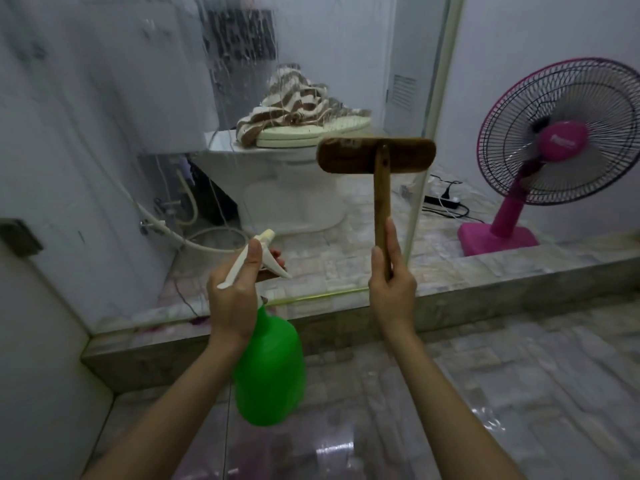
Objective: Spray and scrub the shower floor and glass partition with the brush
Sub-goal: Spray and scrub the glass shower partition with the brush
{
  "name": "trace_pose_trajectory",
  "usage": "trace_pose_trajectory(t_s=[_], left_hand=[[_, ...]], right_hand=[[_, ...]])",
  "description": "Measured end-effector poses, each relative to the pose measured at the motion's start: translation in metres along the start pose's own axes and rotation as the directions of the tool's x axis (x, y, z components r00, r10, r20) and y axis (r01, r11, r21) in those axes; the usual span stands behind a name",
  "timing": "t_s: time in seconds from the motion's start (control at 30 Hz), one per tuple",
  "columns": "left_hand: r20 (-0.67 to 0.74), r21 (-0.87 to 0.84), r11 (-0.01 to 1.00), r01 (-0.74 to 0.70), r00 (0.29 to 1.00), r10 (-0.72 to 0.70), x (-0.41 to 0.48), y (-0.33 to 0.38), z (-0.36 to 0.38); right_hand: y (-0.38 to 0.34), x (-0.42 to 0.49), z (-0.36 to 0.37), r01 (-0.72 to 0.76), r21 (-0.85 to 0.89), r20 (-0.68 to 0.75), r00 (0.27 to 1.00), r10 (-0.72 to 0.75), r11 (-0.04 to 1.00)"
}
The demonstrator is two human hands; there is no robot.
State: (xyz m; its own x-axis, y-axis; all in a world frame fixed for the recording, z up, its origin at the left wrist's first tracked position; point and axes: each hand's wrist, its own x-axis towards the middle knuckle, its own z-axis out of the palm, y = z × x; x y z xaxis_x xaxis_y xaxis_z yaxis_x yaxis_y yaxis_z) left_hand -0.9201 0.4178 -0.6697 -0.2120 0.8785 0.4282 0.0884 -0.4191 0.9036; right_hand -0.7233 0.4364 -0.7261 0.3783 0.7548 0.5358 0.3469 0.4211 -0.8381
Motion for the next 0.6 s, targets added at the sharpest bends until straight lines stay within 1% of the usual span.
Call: trace_pose_trajectory(t_s=[0.07,0.1,0.13,0.2,0.23,0.33,0.4,0.43,0.5,0.6], left_hand=[[-0.003,0.002,1.000,0.018,1.000,-0.018,0.000,-0.005,-0.003],[-0.006,-0.011,1.000,0.018,1.000,-0.018,0.000,-0.006,-0.004],[-0.021,-0.022,1.000,0.017,1.000,-0.017,0.000,-0.009,-0.005],[-0.032,-0.023,0.999,0.025,0.999,-0.025,-0.003,-0.013,-0.007],[-0.031,-0.014,0.999,0.031,0.999,-0.031,-0.005,-0.014,-0.008],[-0.046,-0.034,0.996,0.083,0.995,-0.085,-0.010,-0.018,-0.009],[-0.035,-0.031,0.994,0.105,0.994,-0.106,-0.010,-0.022,-0.012],[-0.031,-0.030,0.993,0.112,0.993,-0.113,-0.010,-0.025,-0.014],[-0.030,-0.053,0.993,0.107,0.994,-0.109,-0.008,-0.028,-0.019],[-0.047,-0.082,0.995,0.061,0.997,-0.065,-0.007,-0.026,-0.025]], right_hand=[[0.022,-0.024,-0.004,-0.035,0.041,0.004,0.999,0.035,0.999],[0.041,-0.047,-0.008,-0.092,0.035,0.024,0.996,0.091,0.995],[0.059,-0.071,-0.013,-0.157,0.003,0.047,0.987,0.156,0.988],[0.075,-0.106,-0.017,-0.226,-0.050,0.087,0.969,0.230,0.973],[0.072,-0.108,-0.015,-0.229,-0.049,0.086,0.969,0.233,0.972],[0.045,-0.063,-0.001,-0.120,-0.007,0.036,0.992,0.120,0.993],[0.030,-0.025,0.007,-0.059,-0.067,-0.005,0.998,0.058,0.996],[0.028,-0.019,0.008,-0.042,-0.079,-0.007,0.999,0.042,0.996],[0.037,-0.040,0.003,-0.044,-0.053,0.030,0.999,0.046,0.998],[0.064,-0.101,-0.008,-0.136,-0.078,0.122,0.982,0.145,0.988]])
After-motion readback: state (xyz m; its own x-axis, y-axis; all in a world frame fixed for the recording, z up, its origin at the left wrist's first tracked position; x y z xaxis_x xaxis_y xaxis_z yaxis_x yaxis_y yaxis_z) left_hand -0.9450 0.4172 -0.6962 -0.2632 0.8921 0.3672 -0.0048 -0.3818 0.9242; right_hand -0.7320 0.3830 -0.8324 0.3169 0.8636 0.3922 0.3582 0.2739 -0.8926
